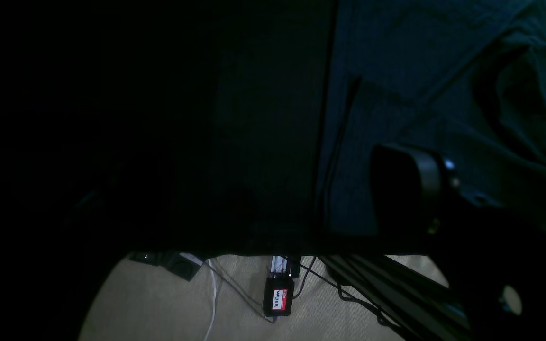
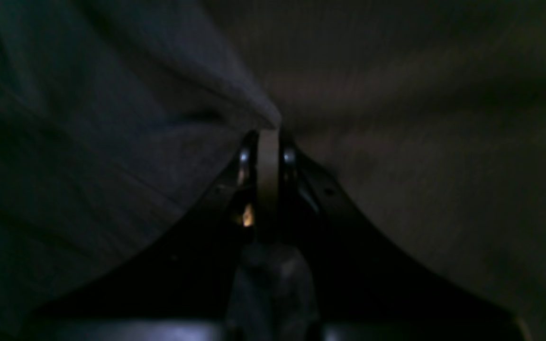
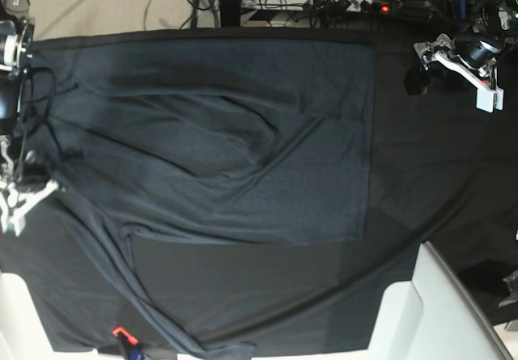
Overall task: Fold the T-shirt properly
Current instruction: 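Release the left gripper and move it onto the shirt's middle, then pinch the shirt with the left gripper and drag it toward the hem, then hold the shirt with both grippers, pulling it taut between them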
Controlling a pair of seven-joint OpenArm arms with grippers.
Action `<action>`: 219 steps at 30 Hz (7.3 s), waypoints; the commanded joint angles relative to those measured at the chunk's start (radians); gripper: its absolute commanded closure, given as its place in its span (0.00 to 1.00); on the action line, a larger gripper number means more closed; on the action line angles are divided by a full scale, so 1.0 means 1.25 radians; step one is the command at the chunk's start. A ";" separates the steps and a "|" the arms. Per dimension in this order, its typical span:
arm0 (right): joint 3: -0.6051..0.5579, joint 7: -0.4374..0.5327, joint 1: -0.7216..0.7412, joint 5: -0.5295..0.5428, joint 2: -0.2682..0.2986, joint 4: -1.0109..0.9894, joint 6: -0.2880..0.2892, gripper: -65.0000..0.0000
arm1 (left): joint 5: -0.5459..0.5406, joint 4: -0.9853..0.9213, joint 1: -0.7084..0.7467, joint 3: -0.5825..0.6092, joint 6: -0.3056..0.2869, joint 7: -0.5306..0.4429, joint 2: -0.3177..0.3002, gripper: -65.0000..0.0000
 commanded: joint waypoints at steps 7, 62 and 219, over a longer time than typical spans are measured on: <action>0.056 -0.032 -0.051 0.002 0.009 0.146 0.001 0.99 | 0.131 -0.013 -0.127 0.046 0.001 -0.009 -0.032 0.04; 0.063 -0.037 -0.056 0.002 0.009 0.150 0.001 0.99 | 0.260 -0.283 -0.356 0.343 0.002 -0.025 -0.025 1.00; -0.017 0.122 -0.009 0.001 0.009 0.145 0.003 0.99 | 0.292 -0.561 -0.728 0.409 0.042 -0.102 -0.065 1.00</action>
